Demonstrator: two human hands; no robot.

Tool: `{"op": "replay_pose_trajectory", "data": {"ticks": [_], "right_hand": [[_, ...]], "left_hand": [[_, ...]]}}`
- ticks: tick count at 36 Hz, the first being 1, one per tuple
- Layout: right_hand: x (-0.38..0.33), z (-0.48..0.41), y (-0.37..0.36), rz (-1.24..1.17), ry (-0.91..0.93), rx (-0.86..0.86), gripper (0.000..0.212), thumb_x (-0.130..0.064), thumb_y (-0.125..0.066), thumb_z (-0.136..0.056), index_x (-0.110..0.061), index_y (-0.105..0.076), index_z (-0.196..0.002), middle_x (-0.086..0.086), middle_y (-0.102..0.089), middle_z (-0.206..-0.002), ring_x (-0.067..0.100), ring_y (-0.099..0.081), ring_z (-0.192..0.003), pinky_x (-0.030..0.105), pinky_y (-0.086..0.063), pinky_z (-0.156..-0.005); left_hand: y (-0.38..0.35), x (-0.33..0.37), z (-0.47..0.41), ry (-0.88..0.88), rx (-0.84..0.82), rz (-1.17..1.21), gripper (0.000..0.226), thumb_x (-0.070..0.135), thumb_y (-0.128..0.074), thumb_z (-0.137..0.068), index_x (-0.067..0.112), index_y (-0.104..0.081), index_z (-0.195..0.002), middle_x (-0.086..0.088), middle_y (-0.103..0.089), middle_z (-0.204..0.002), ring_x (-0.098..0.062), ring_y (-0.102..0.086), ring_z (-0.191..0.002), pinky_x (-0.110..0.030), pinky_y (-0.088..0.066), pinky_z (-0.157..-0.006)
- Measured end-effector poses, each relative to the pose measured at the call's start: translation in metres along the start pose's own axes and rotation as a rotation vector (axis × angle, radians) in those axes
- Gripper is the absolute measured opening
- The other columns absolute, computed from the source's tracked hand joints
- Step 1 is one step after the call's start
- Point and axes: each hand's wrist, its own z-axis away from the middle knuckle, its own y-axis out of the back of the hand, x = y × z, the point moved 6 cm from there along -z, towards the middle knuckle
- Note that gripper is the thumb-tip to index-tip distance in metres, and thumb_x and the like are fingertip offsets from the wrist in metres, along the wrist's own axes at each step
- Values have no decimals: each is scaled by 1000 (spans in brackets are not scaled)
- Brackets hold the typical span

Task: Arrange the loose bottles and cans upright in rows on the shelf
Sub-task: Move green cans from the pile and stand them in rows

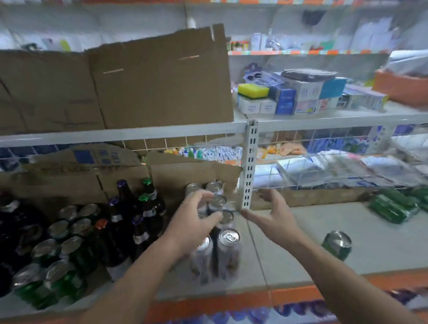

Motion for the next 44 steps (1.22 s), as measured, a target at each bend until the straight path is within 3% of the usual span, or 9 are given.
{"op": "replay_pose_trajectory", "data": {"ticks": [4, 7, 11, 16, 26, 29, 36, 40, 44], "right_hand": [[13, -4, 62, 70, -40, -23, 82, -40, -89, -75, -11, -51, -143, 6, -56, -144, 18, -52, -133, 28, -41, -106], [30, 1, 103, 128, -46, -61, 81, -36, -88, -78, -12, -49, -145, 6, -53, -147, 20, -50, -136, 25, -38, -105], [62, 12, 151, 144, -114, -50, 83, -39, -86, -79, -12, -45, -146, 8, -48, -149, 23, -48, -136, 29, -39, -106], [103, 29, 189, 131, -179, -78, 90, -43, -85, -80, -11, -38, -149, 10, -40, -155, 26, -42, -141, 41, -37, -115], [177, 34, 189, 114, -365, -145, 97, -24, -89, -76, -16, -31, -154, 13, -44, -145, 27, -55, -120, 25, -43, -84], [190, 29, 178, 128, -412, -166, 96, -19, -86, -79, -15, -27, -155, 16, -44, -145, 24, -52, -118, 25, -43, -86], [221, 9, 156, 202, -488, -192, 96, -22, -88, -73, -13, -34, -151, 14, -53, -137, 25, -57, -118, 26, -46, -87], [224, -10, 148, 294, -457, -191, 60, -34, -82, -65, -20, -54, -117, 3, -65, -109, 21, -64, -97, 35, -56, -81], [217, -26, 146, 306, -435, -188, 54, -43, -79, -59, -25, -56, -105, -3, -67, -98, 15, -65, -88, 33, -57, -74]], "left_hand": [[-46, 48, -19, 23, -116, -2, 47, 28, -75, -89, 24, -57, -133, 7, -61, -128, -10, -56, -119, -23, -41, -94], [-86, 72, -28, 55, -186, 16, 53, 29, -76, -89, 22, -55, -137, 5, -59, -131, -12, -56, -121, -22, -46, -85], [-134, 98, -32, 53, -256, 8, 75, 36, -81, -82, 26, -45, -148, 3, -54, -146, -14, -49, -135, -28, -41, -106], [-184, 123, -21, 51, -303, 32, 84, 37, -80, -85, 28, -34, -154, 7, -45, -150, -13, -44, -138, -23, -38, -97], [-272, 104, -15, 160, -412, 33, 97, 24, -86, -78, 24, -29, -156, 3, -41, -156, -16, -39, -143, -33, -33, -114], [-288, 86, -25, 195, -432, 35, 98, 23, -88, -76, 22, -31, -155, 0, -43, -155, -18, -40, -143, -37, -35, -118], [-311, 40, -56, 256, -505, 71, 101, 23, -90, -72, 23, -31, -155, -3, -45, -153, -21, -42, -141, -31, -39, -110], [-327, 30, -66, 261, -572, 119, 100, 20, -90, -72, 28, -30, -152, -2, -44, -147, -15, -43, -127, -25, -41, -97], [-346, 27, -66, 242, -599, 174, 96, 25, -91, -69, 33, -34, -145, 5, -50, -137, -9, -52, -109, -12, -48, -73]]}}
